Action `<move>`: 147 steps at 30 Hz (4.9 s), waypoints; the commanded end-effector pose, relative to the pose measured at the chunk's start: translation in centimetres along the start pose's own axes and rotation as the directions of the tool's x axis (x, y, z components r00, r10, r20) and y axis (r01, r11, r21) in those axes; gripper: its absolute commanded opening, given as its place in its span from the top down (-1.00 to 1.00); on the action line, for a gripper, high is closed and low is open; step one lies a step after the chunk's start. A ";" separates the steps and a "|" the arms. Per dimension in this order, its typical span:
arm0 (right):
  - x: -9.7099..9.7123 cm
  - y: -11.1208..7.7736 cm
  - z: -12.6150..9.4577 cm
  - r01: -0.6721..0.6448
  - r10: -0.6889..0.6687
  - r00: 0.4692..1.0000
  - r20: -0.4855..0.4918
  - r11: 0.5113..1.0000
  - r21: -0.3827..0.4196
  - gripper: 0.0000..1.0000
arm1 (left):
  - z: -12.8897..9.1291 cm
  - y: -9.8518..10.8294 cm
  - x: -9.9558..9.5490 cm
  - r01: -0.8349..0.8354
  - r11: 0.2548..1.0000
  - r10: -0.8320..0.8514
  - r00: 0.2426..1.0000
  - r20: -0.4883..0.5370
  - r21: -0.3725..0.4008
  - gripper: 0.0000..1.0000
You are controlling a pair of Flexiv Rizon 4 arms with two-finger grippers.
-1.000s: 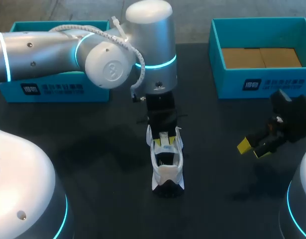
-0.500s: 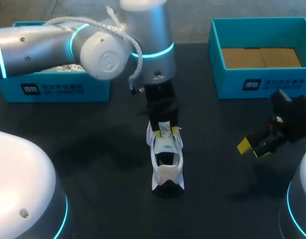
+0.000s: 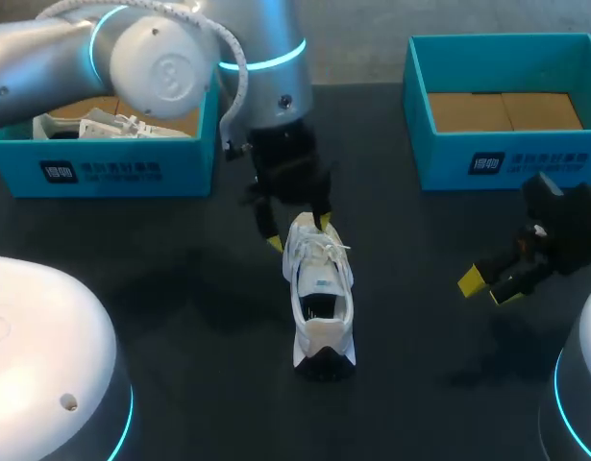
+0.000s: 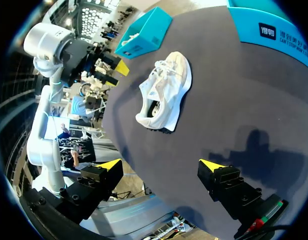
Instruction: Take the shoe out of the shoebox, open the shoe tongue, remove and reinsert the insole, then place the shoe into the shoebox
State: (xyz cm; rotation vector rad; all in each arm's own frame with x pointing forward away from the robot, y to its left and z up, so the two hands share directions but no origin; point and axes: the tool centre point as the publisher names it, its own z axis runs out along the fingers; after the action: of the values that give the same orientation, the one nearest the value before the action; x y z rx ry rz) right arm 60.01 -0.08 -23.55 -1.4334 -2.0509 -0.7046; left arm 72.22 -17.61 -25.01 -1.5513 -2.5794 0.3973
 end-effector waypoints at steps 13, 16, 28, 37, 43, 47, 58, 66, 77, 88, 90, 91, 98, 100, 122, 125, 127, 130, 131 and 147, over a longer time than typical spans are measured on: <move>0.0 -0.1 0.0 -0.002 0.002 1.000 0.002 1.000 0.000 -1.00 | -0.7 0.7 1.5 0.111 0.977 -0.124 0.991 0.058 0.183 -1.00; 0.0 -0.1 0.0 -0.002 0.002 1.000 0.002 1.000 0.000 -1.00 | -0.7 0.7 1.5 0.111 0.977 -0.124 0.991 0.058 0.183 -1.00; 0.0 -0.1 0.0 -0.002 0.002 1.000 0.002 1.000 0.000 -1.00 | -0.7 -5.8 1.5 0.500 0.863 -0.497 0.866 0.060 -0.071 -1.00; 0.0 -0.1 0.0 -0.002 0.002 1.000 0.002 1.000 0.000 -1.00 | 1.1 -7.8 2.7 0.729 0.666 -0.712 0.684 0.156 -0.159 -1.00; 0.0 -0.1 0.0 -0.002 0.002 1.000 0.002 1.000 0.000 -1.00 | 1.1 -7.8 2.7 0.729 0.666 -0.712 0.684 0.156 -0.159 -1.00; 0.0 -0.1 0.0 -0.002 0.002 1.000 0.002 1.000 0.000 -1.00 | 1.1 -7.8 2.7 0.729 0.666 -0.712 0.684 0.156 -0.159 -1.00; 0.0 -0.1 0.0 -0.002 0.002 1.000 0.002 1.000 0.000 -1.00 | 5.2 -10.7 2.6 0.896 0.415 -0.866 0.442 0.236 -0.155 -1.00; 0.0 -0.1 0.0 -0.002 0.002 1.000 0.002 1.000 0.000 -1.00 | 7.1 -10.1 2.7 0.917 0.373 -0.884 0.398 0.245 -0.142 -1.00; 0.0 -0.1 0.0 -0.002 0.002 1.000 0.002 1.000 0.000 -1.00 | 8.8 -8.6 3.1 0.917 0.377 -0.900 0.397 0.183 -0.134 -1.00; 0.0 -0.1 0.0 -0.002 0.002 1.000 0.002 1.000 0.000 -1.00 | 12.1 -7.7 3.8 0.904 0.407 -0.893 0.424 0.151 -0.130 -1.00; 0.0 -0.1 0.0 -0.002 0.002 1.000 0.002 1.000 0.000 -1.00 | 12.7 -7.6 3.8 0.905 0.405 -0.894 0.422 0.151 -0.134 -1.00; 0.0 -0.1 0.0 -0.002 0.002 1.000 0.002 1.000 0.000 -1.00 | 12.8 -7.6 3.8 0.903 0.409 -0.892 0.426 0.151 -0.135 -1.00; 0.0 -0.1 0.0 -0.002 0.002 1.000 0.002 1.000 0.000 -1.00 | 14.1 -7.5 3.9 0.892 0.436 -0.876 0.452 0.168 -0.124 -0.96; 0.0 -0.1 0.0 -0.002 0.002 1.000 0.002 1.000 0.000 -1.00 | 14.7 -7.3 3.7 0.889 0.441 -0.873 0.456 0.170 -0.121 -0.95; 0.0 -0.1 0.0 -0.002 0.002 1.000 0.002 1.000 0.000 -1.00 | 17.6 -7.2 3.5 0.882 0.454 -0.865 0.471 0.172 -0.130 0.07; 0.0 -0.1 0.0 -0.002 0.002 1.000 0.002 1.000 0.000 -1.00 | 17.8 -7.1 3.6 0.883 0.448 -0.866 0.467 0.177 -0.137 0.17; 0.0 -0.1 0.0 -0.002 0.002 1.000 0.002 1.000 0.000 -1.00 | 17.9 -7.1 3.7 0.884 0.446 -0.868 0.465 0.177 -0.138 0.58; 0.0 -0.1 0.0 -0.002 0.002 1.000 0.002 1.000 0.000 -1.00 | 18.0 -6.9 3.8 0.887 0.442 -0.870 0.460 0.175 -0.135 1.00; 0.0 -0.1 0.0 -0.002 0.002 1.000 0.002 1.000 0.000 -1.00 | 17.9 -6.9 3.8 0.887 0.442 -0.871 0.460 0.175 -0.135 1.00; 0.0 -0.1 0.0 -0.002 0.002 1.000 0.002 1.000 0.000 -1.00 | 11.5 -5.7 5.1 0.908 0.403 -0.878 0.419 0.230 -0.117 1.00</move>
State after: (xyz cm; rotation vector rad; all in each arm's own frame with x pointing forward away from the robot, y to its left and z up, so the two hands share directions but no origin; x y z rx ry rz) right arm 60.01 -0.08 -23.54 -1.4335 -2.0508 -0.7046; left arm 62.29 -19.02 -37.76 0.0935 -3.1296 0.0500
